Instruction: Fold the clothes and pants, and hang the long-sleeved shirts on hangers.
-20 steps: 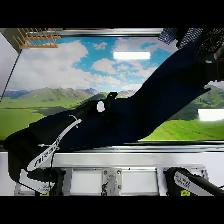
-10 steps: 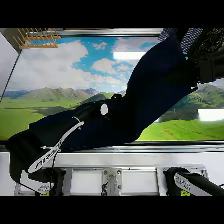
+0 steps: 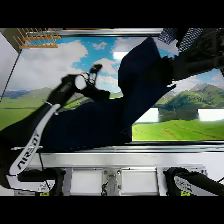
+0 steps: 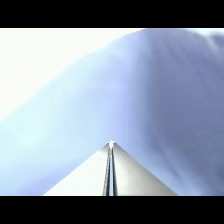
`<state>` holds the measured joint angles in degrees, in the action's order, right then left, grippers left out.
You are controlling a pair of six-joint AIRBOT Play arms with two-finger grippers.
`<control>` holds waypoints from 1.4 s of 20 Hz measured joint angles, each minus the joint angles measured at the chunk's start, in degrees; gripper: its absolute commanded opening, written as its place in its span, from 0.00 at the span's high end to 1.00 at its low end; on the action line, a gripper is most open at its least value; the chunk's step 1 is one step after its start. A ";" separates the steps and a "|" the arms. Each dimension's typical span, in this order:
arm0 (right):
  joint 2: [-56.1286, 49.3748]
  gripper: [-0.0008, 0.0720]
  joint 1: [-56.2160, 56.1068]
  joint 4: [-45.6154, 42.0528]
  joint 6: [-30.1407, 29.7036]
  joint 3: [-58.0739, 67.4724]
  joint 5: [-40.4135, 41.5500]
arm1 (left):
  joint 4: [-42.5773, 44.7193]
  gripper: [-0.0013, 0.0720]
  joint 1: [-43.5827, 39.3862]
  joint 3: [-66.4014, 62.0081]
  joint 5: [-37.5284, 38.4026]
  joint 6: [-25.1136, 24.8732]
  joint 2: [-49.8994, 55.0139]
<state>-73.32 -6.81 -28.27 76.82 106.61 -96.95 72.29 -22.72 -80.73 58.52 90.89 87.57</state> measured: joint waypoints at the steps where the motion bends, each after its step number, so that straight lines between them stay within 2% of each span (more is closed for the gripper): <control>1: -0.81 0.98 -1.86 0.00 0.20 0.00 0.98 | 1.14 0.97 2.95 -1.36 1.07 -0.02 -1.92; 9: -11.69 0.98 -19.23 0.00 -0.28 0.24 9.18 | 4.26 0.97 25.90 -6.97 5.86 -0.11 -16.59; 13: -20.02 0.98 -27.08 0.00 -1.49 3.61 12.76 | 4.48 0.97 33.64 -7.43 6.58 -0.13 -21.66; 20: -32.13 0.98 -37.29 -1.09 -2.80 10.86 20.44 | 4.63 0.97 39.17 -7.58 6.91 -1.29 -25.05; 27: -39.63 0.98 -45.53 -5.14 -5.92 11.72 36.39 | 4.46 0.97 39.93 -7.78 6.91 -1.49 -25.44; 28: -41.05 0.88 -47.21 -4.42 -6.78 11.74 40.50 | 4.39 0.97 39.93 -7.78 6.91 -1.49 -25.44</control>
<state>-114.37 -54.02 -32.69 70.04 118.34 -56.45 76.69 17.21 -88.51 65.43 89.41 62.13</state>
